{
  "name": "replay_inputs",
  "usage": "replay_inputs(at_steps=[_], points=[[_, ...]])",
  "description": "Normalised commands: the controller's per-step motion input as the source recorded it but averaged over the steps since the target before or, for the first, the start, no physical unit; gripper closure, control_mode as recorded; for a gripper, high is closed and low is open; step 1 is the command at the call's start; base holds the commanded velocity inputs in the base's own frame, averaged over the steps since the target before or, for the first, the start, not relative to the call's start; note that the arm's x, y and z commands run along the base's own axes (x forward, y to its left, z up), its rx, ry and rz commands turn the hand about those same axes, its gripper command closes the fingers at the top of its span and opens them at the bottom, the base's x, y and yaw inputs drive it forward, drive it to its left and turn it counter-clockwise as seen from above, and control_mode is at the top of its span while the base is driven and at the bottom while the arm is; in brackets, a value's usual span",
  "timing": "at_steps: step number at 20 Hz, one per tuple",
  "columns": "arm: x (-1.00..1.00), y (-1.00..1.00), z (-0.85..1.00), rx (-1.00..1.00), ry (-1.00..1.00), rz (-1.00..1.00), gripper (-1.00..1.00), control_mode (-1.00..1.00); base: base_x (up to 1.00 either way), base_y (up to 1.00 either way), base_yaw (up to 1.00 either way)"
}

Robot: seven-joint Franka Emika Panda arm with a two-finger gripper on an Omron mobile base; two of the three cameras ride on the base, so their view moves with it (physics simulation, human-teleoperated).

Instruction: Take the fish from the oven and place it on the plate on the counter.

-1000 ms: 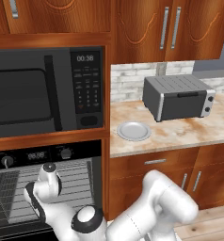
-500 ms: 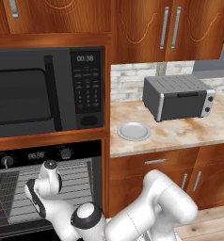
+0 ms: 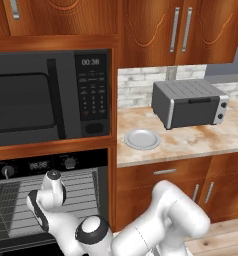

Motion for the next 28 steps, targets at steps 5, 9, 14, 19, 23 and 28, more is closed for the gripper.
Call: replay_inputs(at_steps=[5, 9, 14, 19, 23, 28], points=[[-0.80, -0.12, 0.47, 0.05, -0.03, -0.03, 1.00, -1.00, 0.00, 0.00, 0.00], [-1.00, -0.24, 0.84, 0.07, -0.02, -0.04, 1.00, -1.00, 0.00, 0.00, 0.00], [-0.99, -0.46, 0.83, 0.09, 0.00, -0.09, 1.00, -1.00, 0.00, 0.00, 0.00], [-0.68, -0.64, 0.88, 0.11, 0.00, -0.10, 1.00, -1.00, 0.00, 0.00, 0.00], [-0.55, -0.81, 1.00, 0.11, 0.00, -0.10, 1.00, -1.00, 0.00, 0.00, 0.00], [-0.52, -0.89, 0.99, 0.11, 0.00, -0.10, 1.00, -1.00, 0.00, 0.00, 0.00]])
